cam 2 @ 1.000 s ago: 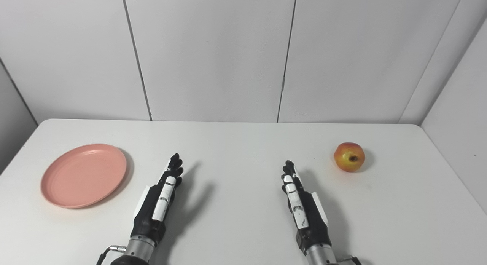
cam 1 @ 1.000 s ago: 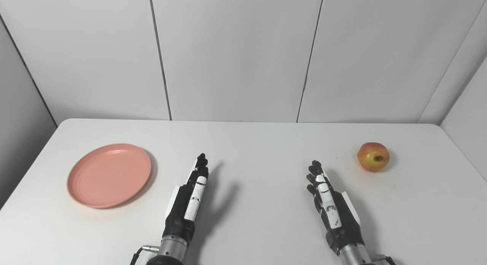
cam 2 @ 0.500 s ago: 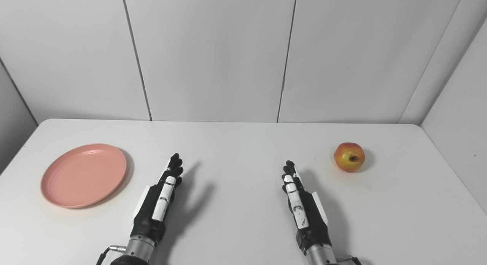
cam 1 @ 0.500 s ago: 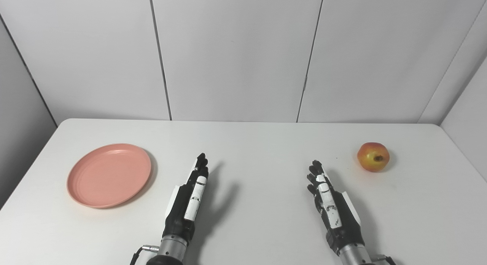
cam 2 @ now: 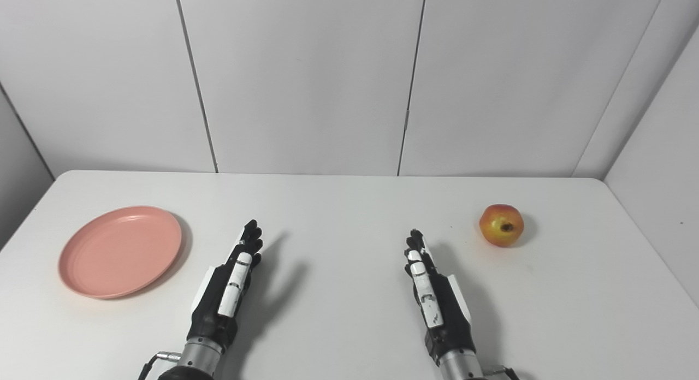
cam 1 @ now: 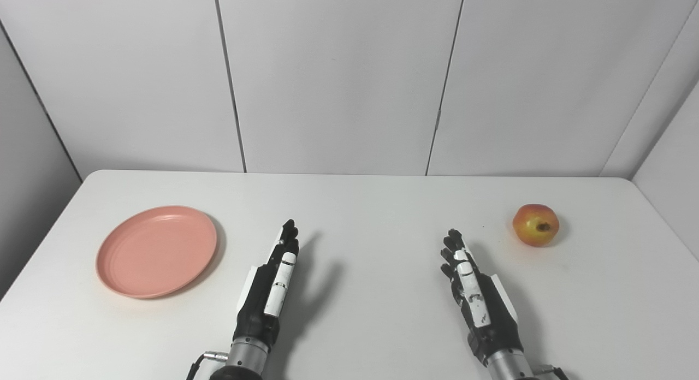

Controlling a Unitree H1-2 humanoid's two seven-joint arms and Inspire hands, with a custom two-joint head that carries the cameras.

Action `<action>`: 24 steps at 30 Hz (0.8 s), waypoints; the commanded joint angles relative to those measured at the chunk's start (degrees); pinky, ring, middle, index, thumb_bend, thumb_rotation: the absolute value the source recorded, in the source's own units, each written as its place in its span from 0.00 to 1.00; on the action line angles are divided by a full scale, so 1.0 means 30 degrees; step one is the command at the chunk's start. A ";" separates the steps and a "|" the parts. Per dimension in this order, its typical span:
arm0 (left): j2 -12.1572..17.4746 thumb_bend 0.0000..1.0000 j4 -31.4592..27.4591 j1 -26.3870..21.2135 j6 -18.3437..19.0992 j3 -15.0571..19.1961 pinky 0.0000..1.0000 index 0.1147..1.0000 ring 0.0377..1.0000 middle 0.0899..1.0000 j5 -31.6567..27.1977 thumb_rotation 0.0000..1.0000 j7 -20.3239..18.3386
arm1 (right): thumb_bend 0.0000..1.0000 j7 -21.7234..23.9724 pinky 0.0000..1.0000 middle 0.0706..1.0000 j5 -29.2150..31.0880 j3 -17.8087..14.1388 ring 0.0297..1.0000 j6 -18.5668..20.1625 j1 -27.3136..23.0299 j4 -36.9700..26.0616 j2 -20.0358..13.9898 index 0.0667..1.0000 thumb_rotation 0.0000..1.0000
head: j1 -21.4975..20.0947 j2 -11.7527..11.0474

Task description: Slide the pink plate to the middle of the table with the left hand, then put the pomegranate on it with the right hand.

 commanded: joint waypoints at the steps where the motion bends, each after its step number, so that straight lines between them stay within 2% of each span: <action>1: -0.0183 0.47 -0.0633 -0.0482 -0.0368 -0.0114 1.00 1.00 0.99 1.00 -0.0075 1.00 -0.0097 | 0.30 0.0034 1.00 1.00 0.0106 -0.0003 1.00 -0.0719 -0.0431 -0.0570 -0.0025 1.00 1.00 | 0.0014 0.0015; 7: -0.0271 0.46 -0.0612 -0.0467 -0.0282 -0.0182 1.00 1.00 1.00 1.00 -0.0088 1.00 -0.0106 | 0.28 0.0106 1.00 1.00 0.0095 -0.0030 1.00 -0.1059 -0.0391 -0.0471 -0.0165 1.00 1.00 | 0.0594 -0.0147; 13: -0.0726 0.46 -0.0452 -0.0551 0.0122 -0.0478 1.00 1.00 0.99 1.00 0.0547 1.00 0.0313 | 0.27 0.0570 1.00 1.00 0.0894 -0.0356 1.00 -0.1182 -0.0351 -0.0450 -0.0595 1.00 1.00 | 0.2225 -0.0364; 24: -0.1742 0.46 0.0760 -0.0785 -0.0555 -0.1256 0.95 1.00 0.98 0.99 0.1945 1.00 0.1301 | 0.27 0.1432 1.00 1.00 0.2066 -0.0926 1.00 -0.1169 -0.0229 -0.0453 -0.1678 1.00 1.00 | 0.5692 -0.1032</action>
